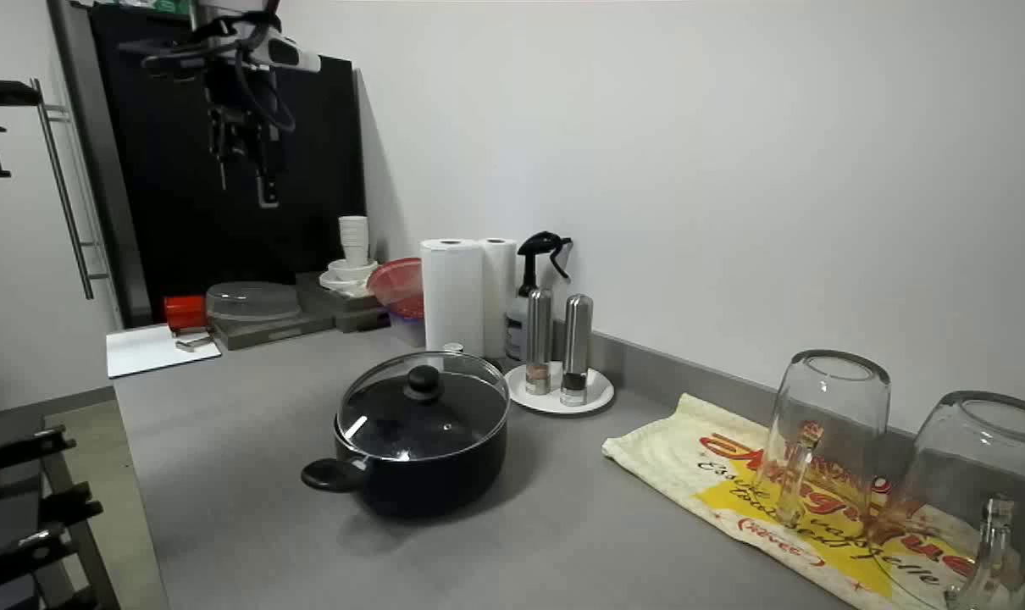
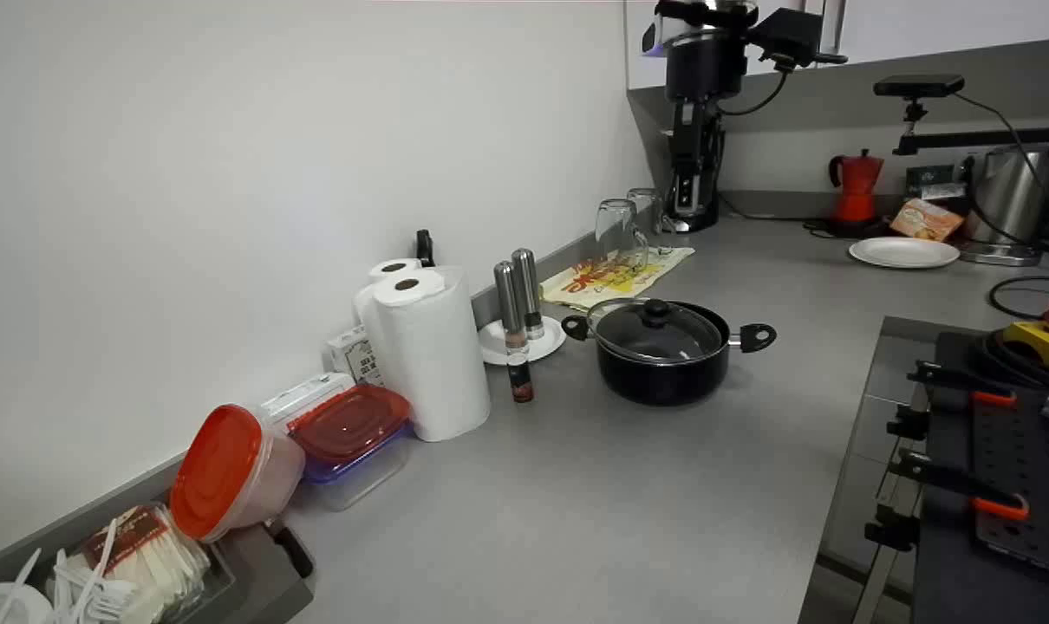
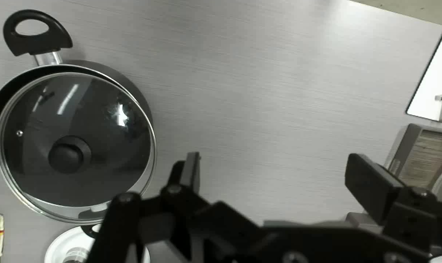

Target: Remove the lid from the black pot and put it on the table

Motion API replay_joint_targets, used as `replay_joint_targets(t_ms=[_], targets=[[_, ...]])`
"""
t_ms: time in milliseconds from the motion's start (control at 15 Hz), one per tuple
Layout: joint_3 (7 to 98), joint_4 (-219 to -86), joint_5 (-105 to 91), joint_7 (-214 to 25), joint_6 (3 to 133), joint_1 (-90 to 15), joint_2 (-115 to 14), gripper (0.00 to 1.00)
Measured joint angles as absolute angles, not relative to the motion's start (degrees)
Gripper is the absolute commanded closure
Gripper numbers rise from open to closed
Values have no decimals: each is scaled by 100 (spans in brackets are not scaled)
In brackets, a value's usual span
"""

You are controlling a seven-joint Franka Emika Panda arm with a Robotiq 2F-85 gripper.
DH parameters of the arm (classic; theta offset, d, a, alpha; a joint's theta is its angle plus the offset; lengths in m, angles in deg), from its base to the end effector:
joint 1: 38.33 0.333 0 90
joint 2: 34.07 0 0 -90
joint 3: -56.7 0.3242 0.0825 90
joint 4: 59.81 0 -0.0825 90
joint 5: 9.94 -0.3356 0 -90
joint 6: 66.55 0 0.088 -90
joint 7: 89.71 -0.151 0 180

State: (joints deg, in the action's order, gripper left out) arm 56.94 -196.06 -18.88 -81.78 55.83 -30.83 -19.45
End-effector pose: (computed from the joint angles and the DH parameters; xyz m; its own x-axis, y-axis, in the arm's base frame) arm 0.4120 0.0686 0.4128 0.9819 0.1877 0.0257 0.1894 -0.9734 -0.1290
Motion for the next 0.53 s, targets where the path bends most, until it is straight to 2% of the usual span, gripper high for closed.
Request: replay_joint_targets(t_ms=[533], targets=[[5692,-19532,-1887,-8179,5575,-3164,-2000,0]])
